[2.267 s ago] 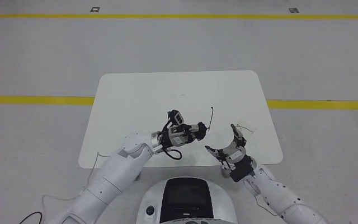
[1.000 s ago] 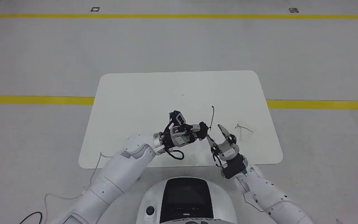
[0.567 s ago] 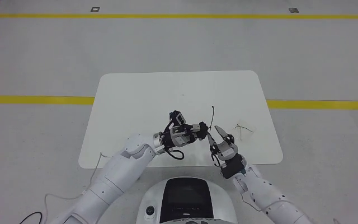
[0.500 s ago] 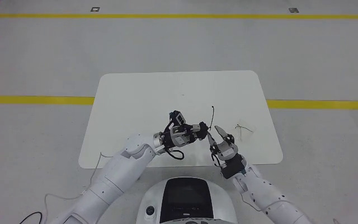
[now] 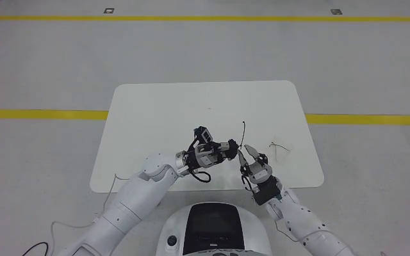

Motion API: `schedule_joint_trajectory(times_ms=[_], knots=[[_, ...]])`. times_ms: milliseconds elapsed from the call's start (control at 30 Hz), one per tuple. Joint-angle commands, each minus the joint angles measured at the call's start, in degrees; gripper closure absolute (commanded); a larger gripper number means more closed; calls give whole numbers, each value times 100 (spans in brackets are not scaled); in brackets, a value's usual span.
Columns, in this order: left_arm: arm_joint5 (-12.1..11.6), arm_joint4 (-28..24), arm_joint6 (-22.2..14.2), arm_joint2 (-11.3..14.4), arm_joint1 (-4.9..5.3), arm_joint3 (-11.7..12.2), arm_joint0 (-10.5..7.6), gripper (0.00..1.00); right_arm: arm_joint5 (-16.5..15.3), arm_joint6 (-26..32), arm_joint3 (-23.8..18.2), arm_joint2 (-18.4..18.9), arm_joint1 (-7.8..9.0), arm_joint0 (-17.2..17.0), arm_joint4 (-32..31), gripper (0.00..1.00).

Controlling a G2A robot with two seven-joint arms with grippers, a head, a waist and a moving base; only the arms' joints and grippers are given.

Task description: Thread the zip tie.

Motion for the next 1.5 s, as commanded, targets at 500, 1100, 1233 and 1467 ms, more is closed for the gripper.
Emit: schedule_joint_trajectory(times_ms=[500, 1100, 1233, 1467], knots=[[0, 0, 0, 0, 0, 0, 0, 100, -80, 64, 30, 96, -143, 7, -98, 86], [0, 0, 0, 0, 0, 0, 0, 100, -181, 88, 46, 244, -246, -49, -230, 85], [0, 0, 0, 0, 0, 0, 0, 100, -193, 87, 47, 278, -265, -64, -267, 89], [0, 0, 0, 0, 0, 0, 0, 100, -219, 91, 46, 338, -295, -97, -324, 96]])
